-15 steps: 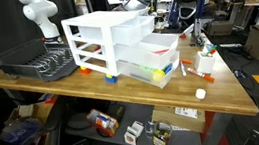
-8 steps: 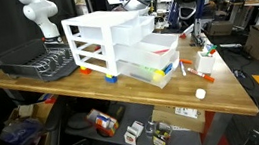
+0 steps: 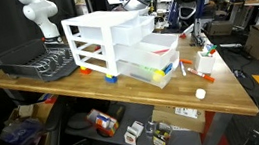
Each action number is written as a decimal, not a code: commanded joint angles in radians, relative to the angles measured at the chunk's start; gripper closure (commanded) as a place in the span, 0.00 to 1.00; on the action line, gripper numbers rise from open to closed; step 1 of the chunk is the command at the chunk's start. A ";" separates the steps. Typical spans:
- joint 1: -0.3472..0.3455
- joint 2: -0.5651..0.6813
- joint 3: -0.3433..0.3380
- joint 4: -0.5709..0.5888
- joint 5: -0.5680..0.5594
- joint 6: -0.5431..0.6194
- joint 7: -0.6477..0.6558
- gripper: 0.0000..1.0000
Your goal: Close the topmost drawer of the small white cabinet
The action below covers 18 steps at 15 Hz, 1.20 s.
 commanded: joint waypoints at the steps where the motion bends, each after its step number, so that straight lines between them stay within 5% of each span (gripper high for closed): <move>1: -0.002 0.019 0.011 -0.006 0.032 0.061 0.010 0.00; 11: 0.039 0.200 -0.004 -0.037 0.462 0.522 0.073 0.00; 12: 0.023 0.206 0.010 -0.016 0.384 0.471 0.065 0.00; 18: 0.024 0.209 0.010 -0.016 0.393 0.478 0.063 0.00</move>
